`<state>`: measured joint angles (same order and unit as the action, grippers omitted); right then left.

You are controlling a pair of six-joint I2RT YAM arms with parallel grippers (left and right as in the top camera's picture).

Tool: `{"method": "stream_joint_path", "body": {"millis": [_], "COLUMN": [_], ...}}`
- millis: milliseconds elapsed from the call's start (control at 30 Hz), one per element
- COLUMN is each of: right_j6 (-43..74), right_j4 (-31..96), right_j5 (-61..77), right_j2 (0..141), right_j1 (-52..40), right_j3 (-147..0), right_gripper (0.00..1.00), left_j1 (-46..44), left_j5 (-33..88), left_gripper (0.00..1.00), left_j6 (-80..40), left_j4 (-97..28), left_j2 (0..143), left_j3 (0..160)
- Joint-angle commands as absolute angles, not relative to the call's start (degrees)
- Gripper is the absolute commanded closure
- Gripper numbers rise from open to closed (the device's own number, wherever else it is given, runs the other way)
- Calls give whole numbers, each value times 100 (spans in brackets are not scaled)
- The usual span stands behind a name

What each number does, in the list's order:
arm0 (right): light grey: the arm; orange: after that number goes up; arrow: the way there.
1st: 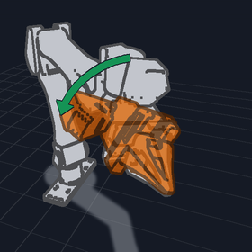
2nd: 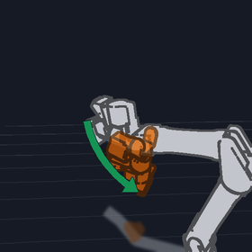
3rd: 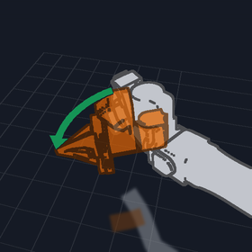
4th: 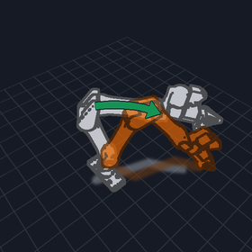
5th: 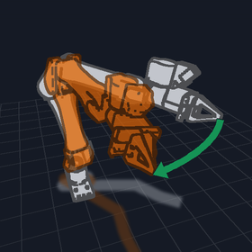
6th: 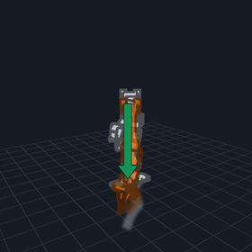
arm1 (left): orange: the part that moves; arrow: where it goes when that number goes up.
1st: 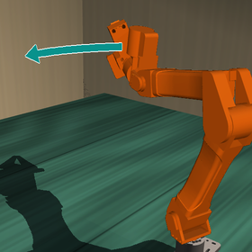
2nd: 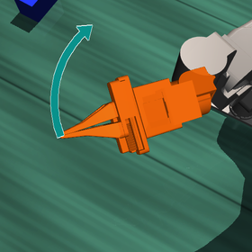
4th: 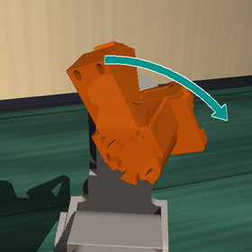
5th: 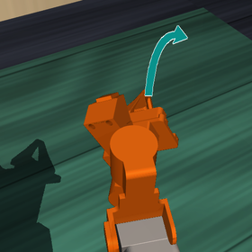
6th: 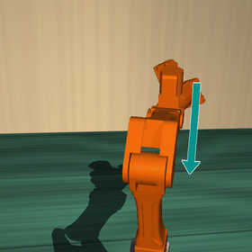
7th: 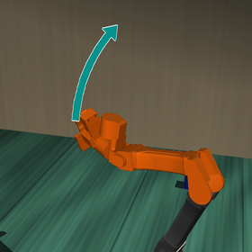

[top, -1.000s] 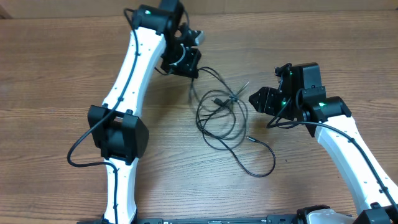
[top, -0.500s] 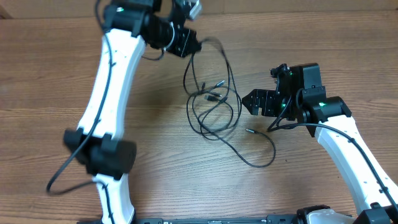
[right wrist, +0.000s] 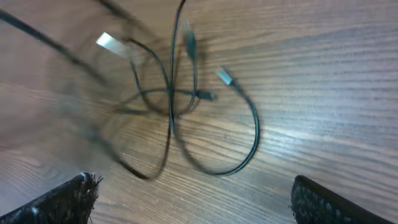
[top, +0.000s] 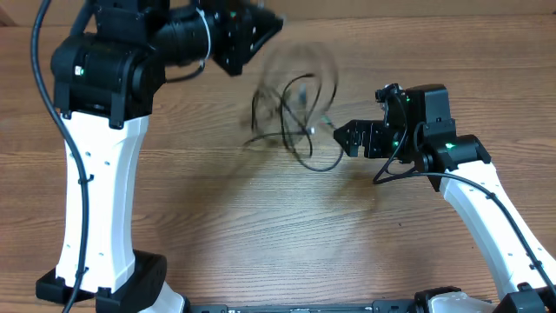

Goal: Untangle cables

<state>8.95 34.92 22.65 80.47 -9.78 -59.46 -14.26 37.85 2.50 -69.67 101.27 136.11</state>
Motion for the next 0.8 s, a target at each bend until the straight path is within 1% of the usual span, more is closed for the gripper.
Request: {"method": "stream_joint_path", "body": {"millis": [0,100,167,200,233,300,333,467,600,700,767], "right_j6": [845,845,845,845,840,843,843,851,893,915,915], "right_j4": [3391,3371,3380,3391,3400,3433,3459,3623,3789,3745,3686], "right_j5": [2303,2305,2322,2324,2322,2324,2322,2257,1953,1962,1957], "right_j2": [8016,8016,8016,8016,8016,8029,8044,8121,8357,8619,8772], "right_j1": [-980,-980,-987,-996,-1007,-1015,-1020,-1050,-1057,-1057,-1055], "right_j3": [-5970,-5970,-5970,-5970,-5970,-5970,-5966,-5959,-5920,-5920,-5920], "right_gripper": [4,4,4,3,0,0,0,0,0,0,4], "left_j1": [-1439,-1437,-1435,-1437,-1437,-1437,-1437,-1437,-1428,-1426,-1426], "left_j5": [2773,1796,1396,1280,1245,1245,1240,1052,604,491,495], "left_gripper": [79,81,79,76,70,60,58,59,60,59,59], "left_j6": [178,163,110,102,104,104,106,99,-421,-784,-947], "left_j4": [-7502,-8049,-8276,-8366,-8427,-8525,-8580,-8770,-8890,-8892,-8895], "left_j2": [10468,10711,10873,10956,11041,11203,11292,11671,12086,12348,12495], "left_j3": [13583,13581,13581,13581,13581,13581,13581,13581,13581,13581,13581]}}
